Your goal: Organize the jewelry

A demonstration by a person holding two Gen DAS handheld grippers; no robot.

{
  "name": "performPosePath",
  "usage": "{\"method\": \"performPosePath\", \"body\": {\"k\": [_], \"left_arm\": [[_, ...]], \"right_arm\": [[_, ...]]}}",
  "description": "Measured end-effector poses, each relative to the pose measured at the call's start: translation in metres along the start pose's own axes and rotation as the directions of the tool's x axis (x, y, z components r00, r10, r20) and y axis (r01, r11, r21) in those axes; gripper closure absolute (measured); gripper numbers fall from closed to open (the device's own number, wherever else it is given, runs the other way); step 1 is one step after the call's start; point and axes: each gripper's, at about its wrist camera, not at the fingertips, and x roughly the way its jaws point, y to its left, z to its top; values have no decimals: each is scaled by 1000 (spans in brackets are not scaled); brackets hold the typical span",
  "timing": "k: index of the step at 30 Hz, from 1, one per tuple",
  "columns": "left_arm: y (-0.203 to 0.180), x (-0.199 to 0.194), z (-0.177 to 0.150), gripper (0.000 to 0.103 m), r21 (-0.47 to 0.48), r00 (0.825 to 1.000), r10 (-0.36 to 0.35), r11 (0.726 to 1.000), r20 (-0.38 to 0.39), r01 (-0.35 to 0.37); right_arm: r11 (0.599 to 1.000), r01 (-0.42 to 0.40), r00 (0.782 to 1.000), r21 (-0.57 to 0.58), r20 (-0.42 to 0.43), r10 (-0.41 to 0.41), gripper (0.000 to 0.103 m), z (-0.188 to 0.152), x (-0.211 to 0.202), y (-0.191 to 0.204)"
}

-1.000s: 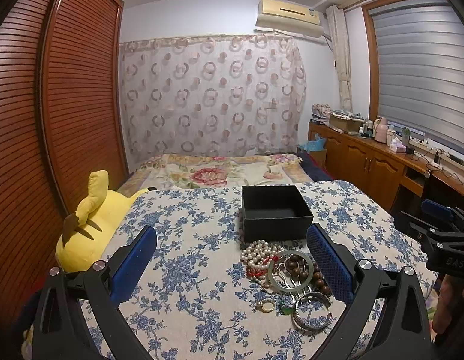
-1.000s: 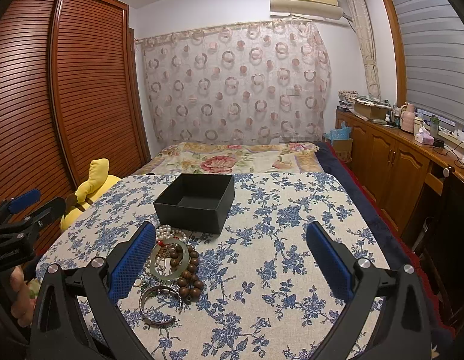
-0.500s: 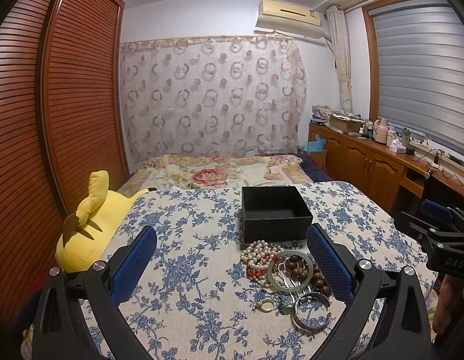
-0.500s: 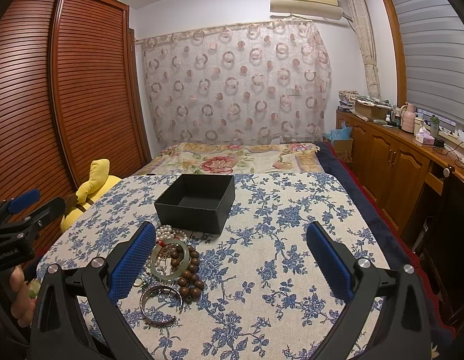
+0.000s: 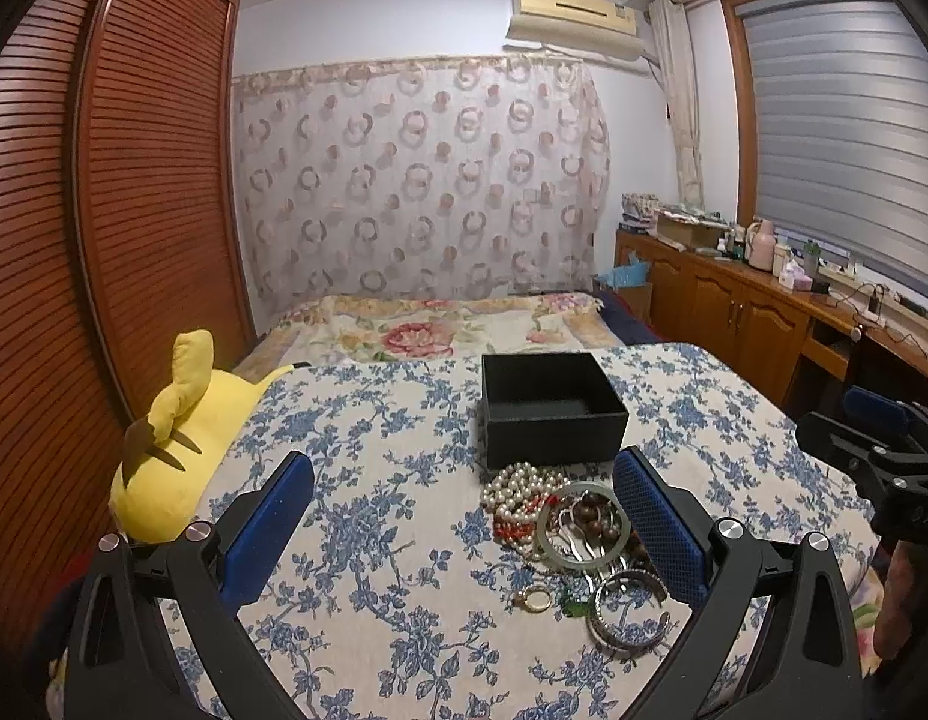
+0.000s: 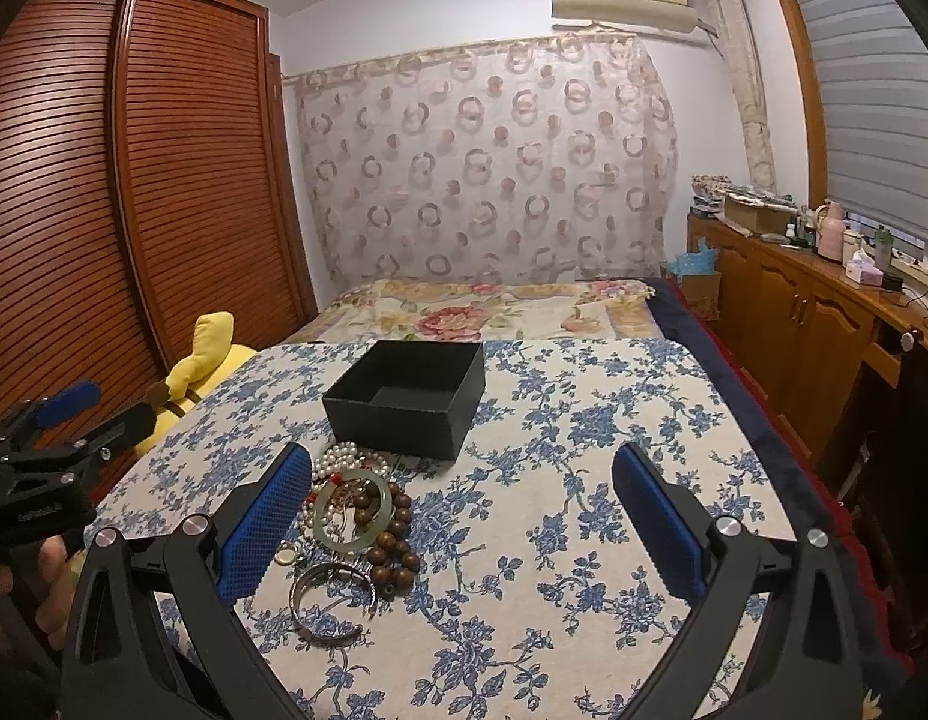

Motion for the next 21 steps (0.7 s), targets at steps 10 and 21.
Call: {"method": "performPosePath", "body": {"k": [10, 21], "left_arm": [[9, 17, -13, 6, -11, 998, -13, 1000, -59, 13], [37, 25, -24, 6, -35, 995, 17, 999, -94, -20]], "right_arm": [[997, -65, 997, -39, -34, 63, 2, -11, 11, 7], [995, -63, 997, -74, -47, 59, 2, -16, 19, 13]]}}
